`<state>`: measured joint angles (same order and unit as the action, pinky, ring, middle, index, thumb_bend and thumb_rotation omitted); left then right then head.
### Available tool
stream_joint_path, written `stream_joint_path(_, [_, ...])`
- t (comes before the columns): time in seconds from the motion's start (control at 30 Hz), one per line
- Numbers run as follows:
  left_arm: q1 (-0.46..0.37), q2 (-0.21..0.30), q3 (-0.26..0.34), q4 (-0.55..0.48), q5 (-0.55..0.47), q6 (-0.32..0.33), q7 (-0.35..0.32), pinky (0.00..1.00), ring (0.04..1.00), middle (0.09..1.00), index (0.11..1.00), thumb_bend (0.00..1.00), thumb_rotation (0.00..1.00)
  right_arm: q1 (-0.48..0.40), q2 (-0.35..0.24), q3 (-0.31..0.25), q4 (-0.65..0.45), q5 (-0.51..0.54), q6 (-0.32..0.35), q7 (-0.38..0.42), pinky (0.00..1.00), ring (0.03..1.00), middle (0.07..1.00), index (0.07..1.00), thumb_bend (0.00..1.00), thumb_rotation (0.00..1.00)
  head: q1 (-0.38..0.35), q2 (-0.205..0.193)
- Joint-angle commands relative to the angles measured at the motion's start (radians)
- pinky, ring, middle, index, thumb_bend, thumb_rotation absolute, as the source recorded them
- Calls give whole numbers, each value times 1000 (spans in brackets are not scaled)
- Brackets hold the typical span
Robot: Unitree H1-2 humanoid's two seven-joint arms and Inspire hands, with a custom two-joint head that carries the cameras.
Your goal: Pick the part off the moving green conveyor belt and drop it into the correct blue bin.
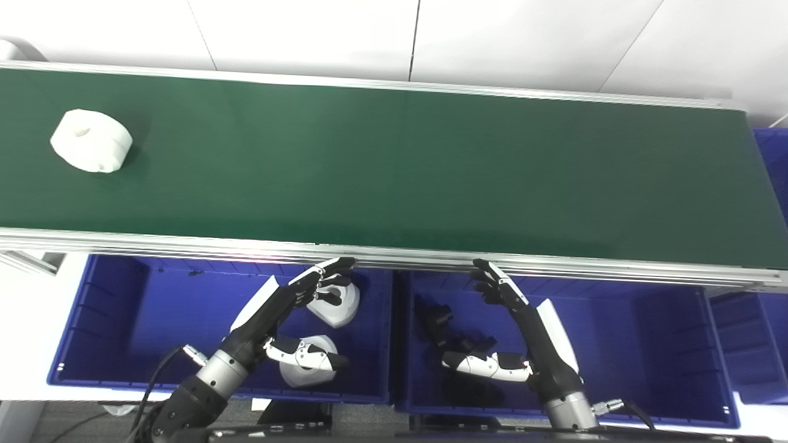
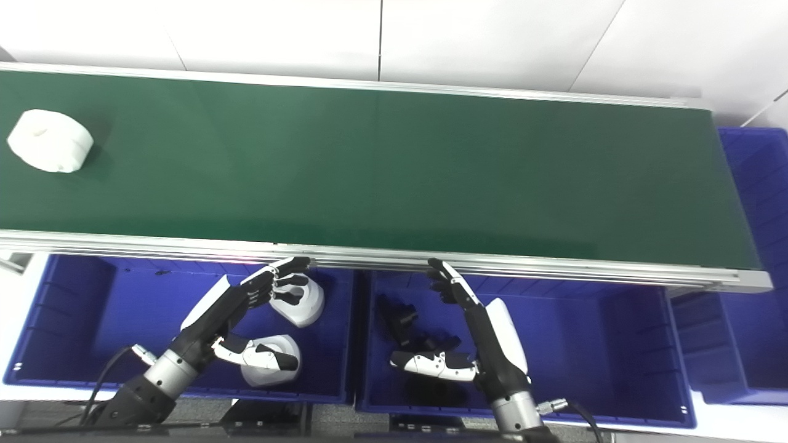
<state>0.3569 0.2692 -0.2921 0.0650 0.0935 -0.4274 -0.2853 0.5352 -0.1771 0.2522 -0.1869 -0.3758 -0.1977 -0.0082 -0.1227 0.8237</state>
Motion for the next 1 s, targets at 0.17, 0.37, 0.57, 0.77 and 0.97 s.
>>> stream_joint_path(0.17, [-2,15,7,-28,-5,-41,2,687,826,888,888,887,297,-2,-2,2,-30,4,-46,2,790,821,852,909,831,347,1,0])
stream_joint_path(0.37, [3,8,-4,-15,-16,-41,-1,698,831,890,882,887,278,4,-17,-2,-4,16,-82,-3,773,824,850,911,822,350,145,-65])
stream_joint_path(0.57, [1,-8,-30,4,4,-42,17,672,815,882,865,893,272,16,-40,-18,30,47,-113,-5,799,845,867,922,814,367,265,-138])
stream_joint_path(0.77, [-7,-8,-47,18,16,-42,40,650,799,872,844,903,219,14,-45,-23,57,53,-131,-4,806,845,865,922,810,340,278,-174])
stream_joint_path(0.97, [-24,6,-72,42,22,-42,73,638,790,863,835,911,205,6,-42,-22,80,39,-148,-11,777,834,861,920,812,343,257,-212])
